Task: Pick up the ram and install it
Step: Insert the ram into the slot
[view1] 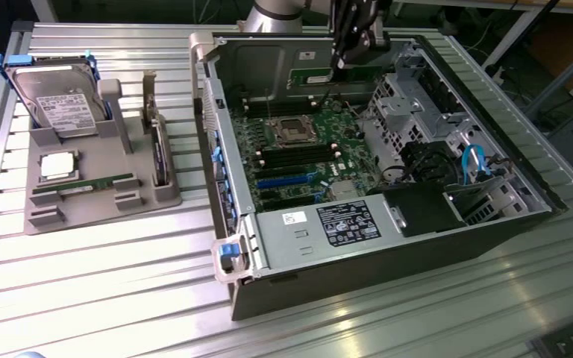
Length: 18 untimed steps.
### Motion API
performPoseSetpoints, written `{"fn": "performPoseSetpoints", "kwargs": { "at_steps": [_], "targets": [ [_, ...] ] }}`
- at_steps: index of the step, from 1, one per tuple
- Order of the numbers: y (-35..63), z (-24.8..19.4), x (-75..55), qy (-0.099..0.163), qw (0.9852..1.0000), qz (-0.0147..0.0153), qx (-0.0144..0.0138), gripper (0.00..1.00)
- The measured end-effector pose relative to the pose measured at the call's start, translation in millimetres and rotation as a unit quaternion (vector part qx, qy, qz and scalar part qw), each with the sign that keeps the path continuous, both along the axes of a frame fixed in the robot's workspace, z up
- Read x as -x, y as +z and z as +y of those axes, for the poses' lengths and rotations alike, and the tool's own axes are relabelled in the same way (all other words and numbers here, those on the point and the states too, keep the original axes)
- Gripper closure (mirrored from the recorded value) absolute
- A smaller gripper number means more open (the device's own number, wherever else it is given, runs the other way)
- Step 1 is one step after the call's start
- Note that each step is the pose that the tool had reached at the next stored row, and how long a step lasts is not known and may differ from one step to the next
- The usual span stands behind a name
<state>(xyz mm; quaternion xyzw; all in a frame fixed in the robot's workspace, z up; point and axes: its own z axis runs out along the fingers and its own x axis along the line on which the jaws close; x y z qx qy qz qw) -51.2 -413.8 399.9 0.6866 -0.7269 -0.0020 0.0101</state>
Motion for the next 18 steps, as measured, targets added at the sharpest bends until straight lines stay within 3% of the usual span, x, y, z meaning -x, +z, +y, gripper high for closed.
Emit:
{"fn": "performPoseSetpoints", "kwargs": {
  "at_steps": [1, 4, 9, 18],
  "targets": [
    [-0.7, 3.8, -0.6, 0.000, 1.0000, 0.0000, 0.0000, 0.86],
    [-2.2, 9.3, -0.8, -0.003, 1.0000, 0.0000, 0.0000, 0.86],
    [-10.9, 11.0, -0.8, -0.021, 0.9998, 0.0000, 0.0004, 0.86],
    [-33.7, 11.5, -0.8, -0.022, 0.9998, 0.0000, 0.0004, 0.86]
  ]
}}
